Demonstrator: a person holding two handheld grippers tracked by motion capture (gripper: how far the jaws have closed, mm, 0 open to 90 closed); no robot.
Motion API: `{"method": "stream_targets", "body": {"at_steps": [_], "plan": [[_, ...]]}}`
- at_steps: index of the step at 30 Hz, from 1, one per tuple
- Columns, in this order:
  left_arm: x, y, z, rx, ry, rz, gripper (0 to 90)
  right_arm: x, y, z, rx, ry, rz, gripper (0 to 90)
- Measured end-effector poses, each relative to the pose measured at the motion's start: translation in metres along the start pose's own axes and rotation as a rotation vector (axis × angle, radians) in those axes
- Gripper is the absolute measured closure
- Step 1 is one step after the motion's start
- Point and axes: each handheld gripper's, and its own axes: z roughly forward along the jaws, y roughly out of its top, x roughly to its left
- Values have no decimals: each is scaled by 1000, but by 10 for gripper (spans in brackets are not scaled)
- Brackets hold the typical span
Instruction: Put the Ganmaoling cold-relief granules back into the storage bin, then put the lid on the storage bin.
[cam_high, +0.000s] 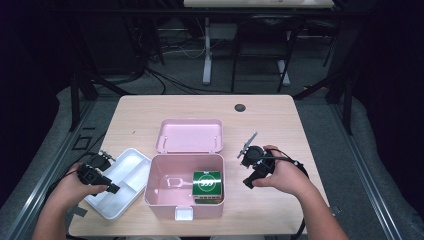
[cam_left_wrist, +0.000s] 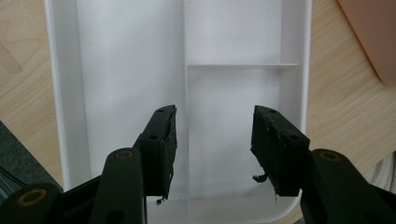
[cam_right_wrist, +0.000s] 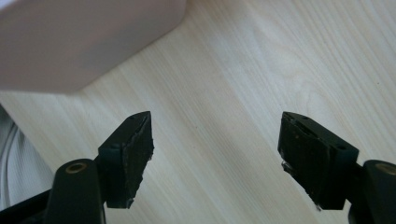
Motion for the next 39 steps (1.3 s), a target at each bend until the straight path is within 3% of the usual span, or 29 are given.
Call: {"method": "stream_targets", "body": {"at_steps": [5,8,12,15,18,20,22,26,29,33,39], "plan": [[-2,0,-1,-1,5,-5,509,0,-9,8,-37,-22,64,263],[-2,2,0,-1,12,-14,508,-2,-15,14,-86,4,108,263],[-2,4,1,-2,32,-24,508,-4,-21,19,-136,1,155,264],[-1,6,1,-11,32,-30,507,-4,-25,25,-168,-12,169,267],[0,8,2,-34,56,-38,507,-4,-27,27,-130,-19,160,268],[2,9,2,-15,84,-22,529,-5,-29,27,-159,-26,173,268],[4,9,5,4,98,-24,539,-6,-30,25,-153,-18,172,268],[7,9,8,44,91,-25,541,-7,-32,24,-170,-15,181,268],[9,10,6,41,109,-25,539,-7,-35,23,-169,-12,186,268],[13,16,3,19,96,-18,587,-7,-38,23,-199,0,201,268],[16,21,9,73,94,-2,614,-9,-42,21,-211,-1,219,268]]}}
